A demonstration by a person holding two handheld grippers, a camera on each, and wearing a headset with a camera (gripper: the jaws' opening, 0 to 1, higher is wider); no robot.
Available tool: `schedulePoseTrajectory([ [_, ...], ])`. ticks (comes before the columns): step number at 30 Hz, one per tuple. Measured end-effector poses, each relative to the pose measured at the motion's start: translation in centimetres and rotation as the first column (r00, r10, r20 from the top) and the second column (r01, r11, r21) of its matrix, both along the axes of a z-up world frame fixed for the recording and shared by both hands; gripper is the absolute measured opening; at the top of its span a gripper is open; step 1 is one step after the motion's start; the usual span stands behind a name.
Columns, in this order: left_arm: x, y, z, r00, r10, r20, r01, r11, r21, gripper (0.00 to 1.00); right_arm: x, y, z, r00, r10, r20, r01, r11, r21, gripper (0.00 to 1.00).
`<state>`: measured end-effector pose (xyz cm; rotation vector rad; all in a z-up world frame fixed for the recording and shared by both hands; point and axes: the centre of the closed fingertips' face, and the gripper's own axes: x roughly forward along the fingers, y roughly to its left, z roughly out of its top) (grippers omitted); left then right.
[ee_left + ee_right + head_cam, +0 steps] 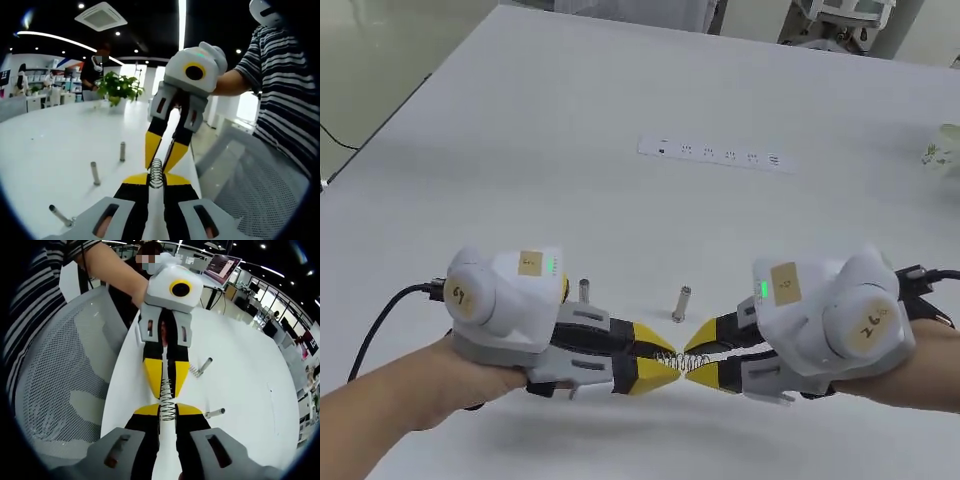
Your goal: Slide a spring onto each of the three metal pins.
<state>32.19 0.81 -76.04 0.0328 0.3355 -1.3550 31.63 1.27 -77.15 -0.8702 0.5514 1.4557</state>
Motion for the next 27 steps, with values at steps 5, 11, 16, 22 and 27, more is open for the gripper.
schedulePoseTrajectory([
  [5,-0.2,-0.1,0.1,1.0,-0.009,-0.009,0.009,1.0,-0.006,0.02,0.0,-0.3,-0.3,1.0,0.006,0.003,-0.006,1.0,-0.013,0.11],
  [11,-0.4,0.0,0.1,1.0,-0.015,-0.011,0.015,1.0,-0.001,0.02,-0.1,-1.0,-0.7,1.0,-0.005,-0.007,0.005,1.0,-0.02,0.12],
  [16,-0.4,0.1,0.1,1.0,-0.016,-0.015,0.016,1.0,0.0,0.02,-0.1,-1.0,-0.7,1.0,-0.003,0.001,0.003,1.0,-0.013,0.1],
  [22,-0.6,0.1,0.0,1.0,-0.019,-0.016,0.02,1.0,0.003,0.02,-0.3,-0.8,-0.8,1.0,0.01,-0.004,-0.011,1.0,-0.013,0.08],
  [27,-0.6,0.1,0.0,1.0,-0.021,-0.018,0.021,1.0,0.003,0.02,-0.4,-0.8,-0.7,1.0,0.018,0.0,-0.018,1.0,-0.016,0.07],
])
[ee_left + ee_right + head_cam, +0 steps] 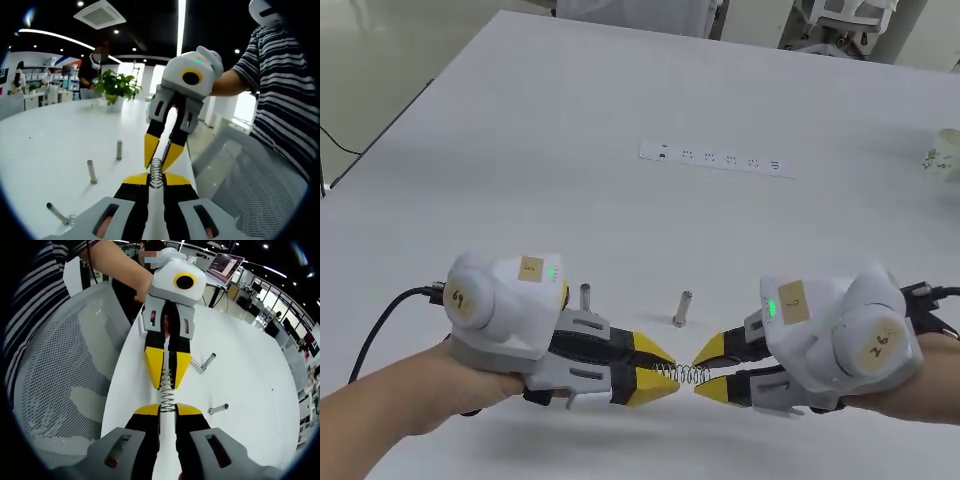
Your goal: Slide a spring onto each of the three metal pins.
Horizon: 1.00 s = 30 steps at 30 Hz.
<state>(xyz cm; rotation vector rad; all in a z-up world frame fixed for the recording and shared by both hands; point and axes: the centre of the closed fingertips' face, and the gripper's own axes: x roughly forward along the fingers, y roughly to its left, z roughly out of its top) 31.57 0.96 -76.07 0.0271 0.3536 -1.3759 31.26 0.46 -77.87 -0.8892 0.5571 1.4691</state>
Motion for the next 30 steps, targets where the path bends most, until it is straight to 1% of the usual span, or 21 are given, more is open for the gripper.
schedulePoseTrajectory([
  [2,0.1,0.0,-0.1,1.0,0.004,-0.003,-0.004,1.0,-0.001,0.02,0.2,0.0,0.2,0.999,0.022,0.026,-0.022,1.0,-0.005,0.07],
  [3,0.1,0.1,-0.1,1.0,0.006,-0.002,-0.006,1.0,0.0,0.02,0.1,0.0,0.4,0.999,0.026,0.027,-0.026,1.0,-0.006,0.07],
  [9,0.2,0.3,-0.3,1.0,0.013,-0.001,-0.013,1.0,0.004,0.02,0.2,0.3,1.5,0.999,0.026,0.017,-0.027,1.0,0.01,0.07],
  [12,0.2,0.3,-0.5,1.0,0.012,0.006,-0.012,1.0,0.013,0.02,0.2,0.5,1.7,0.999,0.036,0.021,-0.036,0.999,0.008,0.07],
  [18,0.3,0.4,-0.9,1.0,0.013,0.003,-0.013,1.0,0.022,0.02,0.0,0.9,2.2,0.998,0.058,0.023,-0.058,0.998,0.01,0.07],
  [25,0.4,0.5,-0.9,1.0,0.014,0.008,-0.014,1.0,0.024,0.02,0.0,1.2,2.5,0.998,0.067,0.018,-0.068,0.998,0.013,0.07],
  [30,0.5,0.3,-1.0,1.0,0.015,0.011,-0.016,0.999,0.029,0.02,0.1,1.7,3.1,0.998,0.06,-0.003,-0.06,0.997,0.042,0.07],
])
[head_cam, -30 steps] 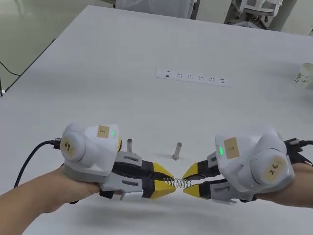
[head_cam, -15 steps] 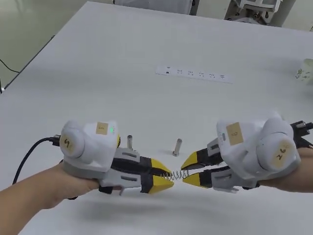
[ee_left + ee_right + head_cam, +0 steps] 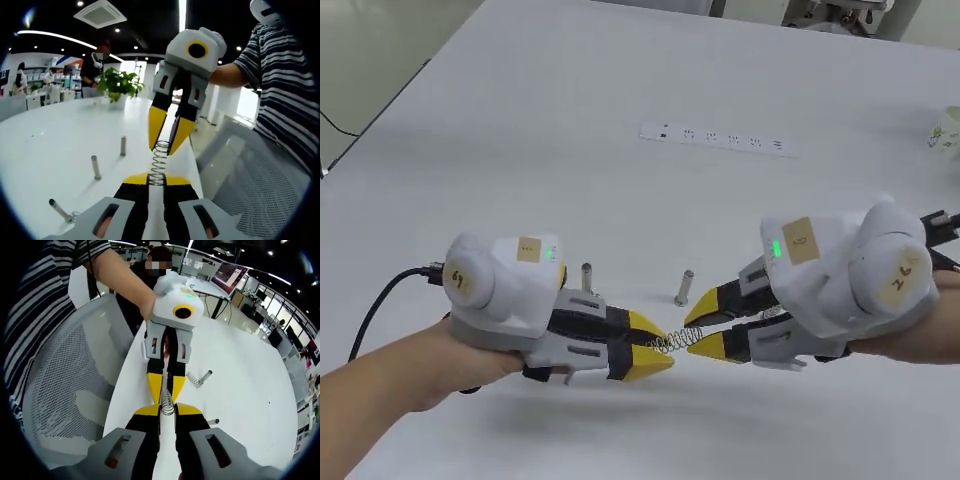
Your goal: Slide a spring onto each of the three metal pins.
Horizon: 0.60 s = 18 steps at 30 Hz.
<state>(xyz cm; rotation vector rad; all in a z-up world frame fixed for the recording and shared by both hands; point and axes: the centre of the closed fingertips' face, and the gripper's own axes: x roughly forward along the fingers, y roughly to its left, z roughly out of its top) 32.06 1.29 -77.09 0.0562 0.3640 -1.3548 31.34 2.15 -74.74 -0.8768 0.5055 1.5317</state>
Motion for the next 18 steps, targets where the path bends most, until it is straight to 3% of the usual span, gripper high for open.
schedulePoseTrajectory([
  [18,-0.2,-0.4,-0.4,1.0,-0.012,0.018,0.012,1.0,0.025,0.02,-0.4,1.0,0.0,1.0,0.014,-0.011,-0.014,1.0,0.007,0.07],
])
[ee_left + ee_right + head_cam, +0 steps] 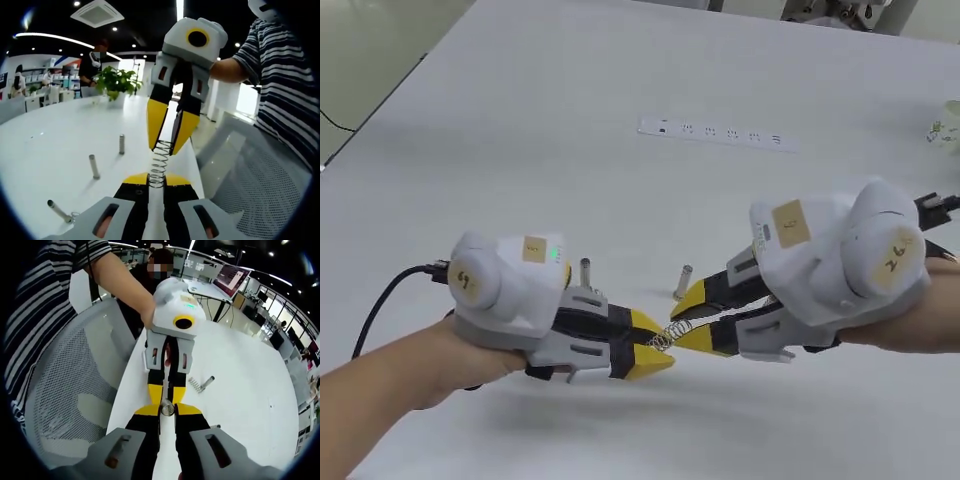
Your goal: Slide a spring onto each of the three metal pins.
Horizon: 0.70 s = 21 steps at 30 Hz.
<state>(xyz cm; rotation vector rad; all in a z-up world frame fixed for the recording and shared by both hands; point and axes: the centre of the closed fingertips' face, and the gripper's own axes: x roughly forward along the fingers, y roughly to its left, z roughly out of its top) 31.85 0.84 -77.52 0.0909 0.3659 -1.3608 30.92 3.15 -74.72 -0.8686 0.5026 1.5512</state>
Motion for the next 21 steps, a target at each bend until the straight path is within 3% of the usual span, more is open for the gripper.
schedulePoseTrajectory([
  [21,-0.3,-0.7,0.6,1.0,-0.007,0.012,0.007,1.0,-0.005,0.02,-0.4,1.9,1.4,0.999,-0.043,0.004,0.042,0.993,0.109,0.07],
])
